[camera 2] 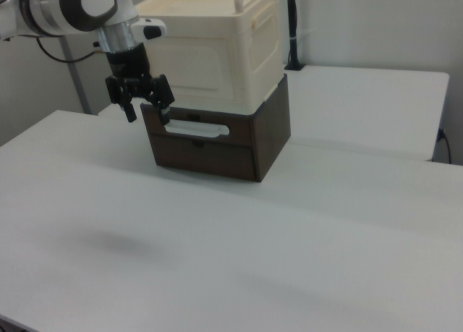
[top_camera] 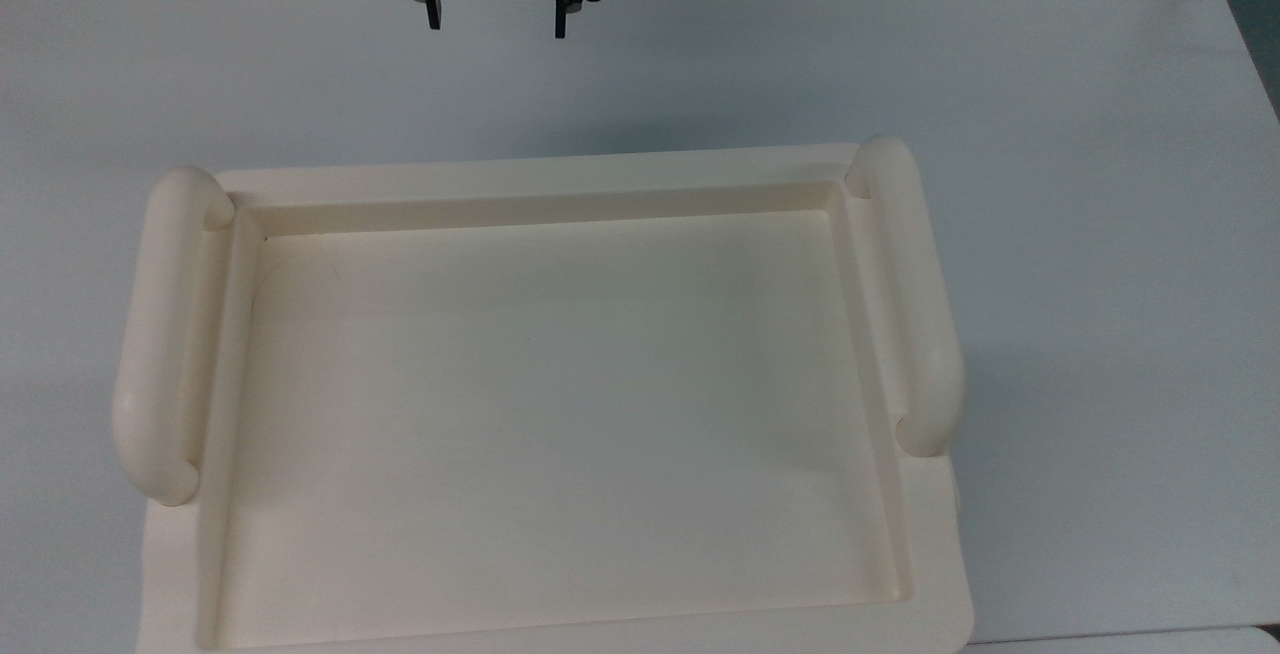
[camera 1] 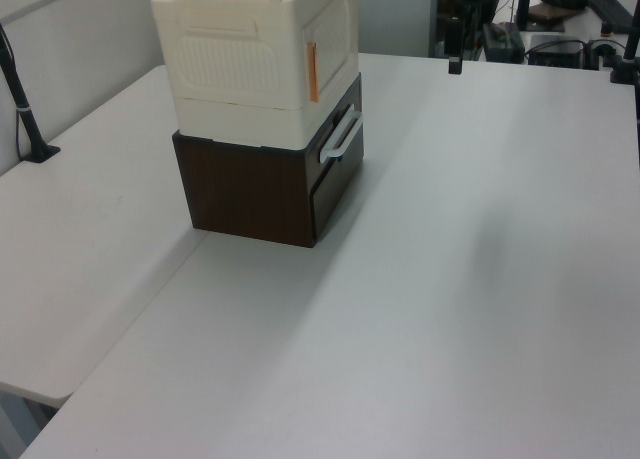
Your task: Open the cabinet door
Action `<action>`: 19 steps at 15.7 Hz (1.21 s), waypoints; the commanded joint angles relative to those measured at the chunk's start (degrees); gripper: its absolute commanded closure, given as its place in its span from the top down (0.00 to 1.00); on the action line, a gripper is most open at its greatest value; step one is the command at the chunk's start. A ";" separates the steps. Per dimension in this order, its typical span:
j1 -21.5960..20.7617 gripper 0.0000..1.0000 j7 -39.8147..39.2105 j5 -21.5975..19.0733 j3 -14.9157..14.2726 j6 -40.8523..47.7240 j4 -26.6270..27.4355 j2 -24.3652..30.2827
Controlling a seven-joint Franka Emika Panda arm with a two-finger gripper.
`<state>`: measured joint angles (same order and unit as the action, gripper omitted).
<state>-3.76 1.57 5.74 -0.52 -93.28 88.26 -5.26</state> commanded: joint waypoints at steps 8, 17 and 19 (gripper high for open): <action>-0.28 1.00 1.06 0.94 -0.18 0.12 1.65 1.22; -0.90 1.00 1.14 0.06 0.08 -8.21 -1.41 -2.81; -0.98 1.00 0.98 0.23 0.43 -10.77 -3.18 -3.79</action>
<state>-4.01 1.57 5.73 -0.36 -100.47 87.94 -7.03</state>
